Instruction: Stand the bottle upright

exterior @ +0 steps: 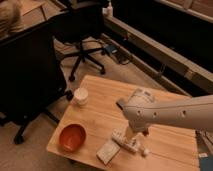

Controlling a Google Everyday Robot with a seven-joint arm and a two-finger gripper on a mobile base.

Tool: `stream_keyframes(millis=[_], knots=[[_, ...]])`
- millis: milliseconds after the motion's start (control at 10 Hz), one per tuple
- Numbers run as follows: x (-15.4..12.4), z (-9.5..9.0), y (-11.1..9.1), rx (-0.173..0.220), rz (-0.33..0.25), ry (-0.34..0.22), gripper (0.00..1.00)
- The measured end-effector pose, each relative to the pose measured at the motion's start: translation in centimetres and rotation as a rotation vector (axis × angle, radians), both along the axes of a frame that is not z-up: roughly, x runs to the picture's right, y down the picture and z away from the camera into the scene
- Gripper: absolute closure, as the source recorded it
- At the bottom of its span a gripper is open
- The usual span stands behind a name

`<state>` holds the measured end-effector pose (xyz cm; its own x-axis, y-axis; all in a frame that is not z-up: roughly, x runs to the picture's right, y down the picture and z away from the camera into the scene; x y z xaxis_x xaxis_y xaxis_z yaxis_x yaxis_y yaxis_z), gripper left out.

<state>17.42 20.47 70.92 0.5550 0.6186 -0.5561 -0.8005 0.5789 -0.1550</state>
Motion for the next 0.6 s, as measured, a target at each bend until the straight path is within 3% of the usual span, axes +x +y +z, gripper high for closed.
stream_keyframes(millis=[200, 300, 400, 600], knots=[[0.1, 0.3, -0.8, 0.015, -0.174, -0.062, 0.20], [0.5, 0.7, -1.6, 0.026, -0.291, -0.098, 0.20], [0.7, 0.8, -2.0, 0.030, -0.339, -0.111, 0.20], [0.7, 0.8, -2.0, 0.030, -0.351, -0.113, 0.20]])
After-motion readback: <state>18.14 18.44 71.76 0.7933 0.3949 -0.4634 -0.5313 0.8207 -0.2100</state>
